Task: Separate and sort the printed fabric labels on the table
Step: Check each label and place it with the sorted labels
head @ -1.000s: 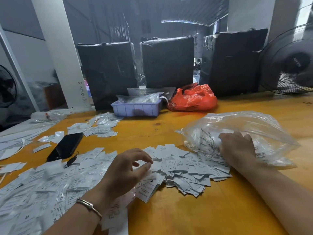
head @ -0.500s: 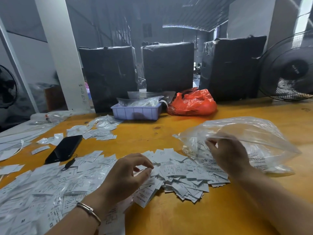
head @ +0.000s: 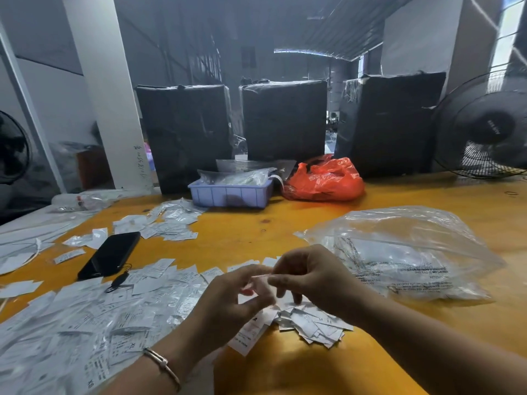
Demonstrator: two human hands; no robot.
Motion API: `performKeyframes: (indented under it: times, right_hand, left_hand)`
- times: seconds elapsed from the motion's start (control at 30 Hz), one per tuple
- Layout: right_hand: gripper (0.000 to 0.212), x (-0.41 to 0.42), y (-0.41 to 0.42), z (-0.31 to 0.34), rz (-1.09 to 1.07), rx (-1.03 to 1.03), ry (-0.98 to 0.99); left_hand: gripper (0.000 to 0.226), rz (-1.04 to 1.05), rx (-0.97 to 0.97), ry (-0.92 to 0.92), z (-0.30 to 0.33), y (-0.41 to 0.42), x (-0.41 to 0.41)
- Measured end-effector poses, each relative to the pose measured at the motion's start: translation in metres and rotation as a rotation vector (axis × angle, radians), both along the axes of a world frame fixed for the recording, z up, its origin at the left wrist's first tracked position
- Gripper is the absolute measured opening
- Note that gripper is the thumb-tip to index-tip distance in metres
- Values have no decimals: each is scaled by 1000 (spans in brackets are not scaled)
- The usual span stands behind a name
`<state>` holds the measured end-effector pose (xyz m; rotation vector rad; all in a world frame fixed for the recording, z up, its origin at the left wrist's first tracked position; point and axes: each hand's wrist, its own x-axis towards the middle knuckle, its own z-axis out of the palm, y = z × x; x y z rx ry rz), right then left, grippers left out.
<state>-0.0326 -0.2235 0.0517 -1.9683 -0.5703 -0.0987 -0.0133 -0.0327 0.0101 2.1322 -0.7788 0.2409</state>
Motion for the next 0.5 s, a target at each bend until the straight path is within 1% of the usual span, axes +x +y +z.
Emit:
performKeyframes:
  times: [0.07,0.1,0.2,0.3,0.37,0.4,0.43,0.5]
  right_hand:
    - [15,5,1,0,-28,3,-40]
    - [15,7,1,-2,-39,7,-47]
    - [13,12,-3,-14,-43,46,-33]
    - [5,14,-11,-21,-37,113,-24]
    - [5,19,-23,-21,-103,151,-62]
    - [7,21,-30,-22,-162,117,-109]
    - [9,23,-36,-23,-222,29,-165]
    - [17,26,-46,-26,-256,-212,-226]
  left_hand:
    - [11,-8,-43,30,3,0,-2]
    - [6,-10,-65,59,4,0,-4]
    - [17,-8,-98,131,8,0,-7]
    - [14,54,-82,147,7,-1,-4]
    - [17,116,-87,145,4,0,-1]
    - [20,142,-99,144,2,1,0]
    - [23,163,-114,144,2,2,-1]
    - [32,196,-138,142,1,4,-1]
